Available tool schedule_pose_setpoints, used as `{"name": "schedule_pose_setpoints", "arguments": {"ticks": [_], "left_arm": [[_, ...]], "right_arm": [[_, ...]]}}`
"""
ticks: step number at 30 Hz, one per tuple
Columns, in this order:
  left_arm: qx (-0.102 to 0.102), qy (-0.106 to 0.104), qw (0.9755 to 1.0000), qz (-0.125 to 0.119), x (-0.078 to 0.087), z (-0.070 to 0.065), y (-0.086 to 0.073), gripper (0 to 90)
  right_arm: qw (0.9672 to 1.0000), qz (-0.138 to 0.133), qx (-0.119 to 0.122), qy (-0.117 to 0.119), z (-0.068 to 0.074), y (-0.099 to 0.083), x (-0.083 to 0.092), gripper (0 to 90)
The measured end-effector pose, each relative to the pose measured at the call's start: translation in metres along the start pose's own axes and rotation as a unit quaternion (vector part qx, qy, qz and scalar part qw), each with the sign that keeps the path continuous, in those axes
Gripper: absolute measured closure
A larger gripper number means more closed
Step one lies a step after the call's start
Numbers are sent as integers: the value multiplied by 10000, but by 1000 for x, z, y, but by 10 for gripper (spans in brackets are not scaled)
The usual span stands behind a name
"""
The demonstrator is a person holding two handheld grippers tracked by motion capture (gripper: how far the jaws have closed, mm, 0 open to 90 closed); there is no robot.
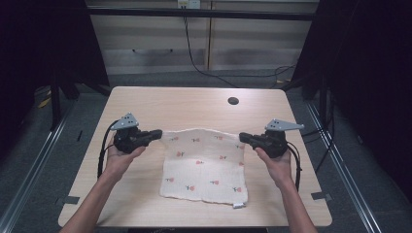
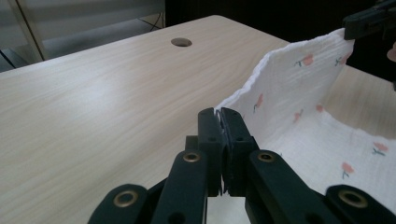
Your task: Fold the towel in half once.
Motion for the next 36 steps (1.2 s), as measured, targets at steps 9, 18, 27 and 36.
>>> {"name": "schedule_pose_setpoints", "arguments": {"ticks": [9,18,27,36], "left_arm": [[13,-39,9999,155,19,-14,-22,880],[-85,-130,9997,206,24,-33,-34,880],[-107,-125,9989,429,26,-47,-53,880],[-72,-239,9970,726,25,-56,-82,880]], "right_arm": [[9996,238,126,5,15,-29,12,877],[9991,372,222,28,30,-39,23,877],[9984,563,12,89,38,-64,31,876],[9969,782,37,109,47,-82,40,875]]}}
Point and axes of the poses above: each handheld gripper's, and its own axes: x roughly backward along the jaws, y roughly out of its top, z roughly to its left, the point moved 10 cm from there along -x, roughly forward along the jaws, and after that the axes turned 3 degrees about -y, right-handed, at the moved point
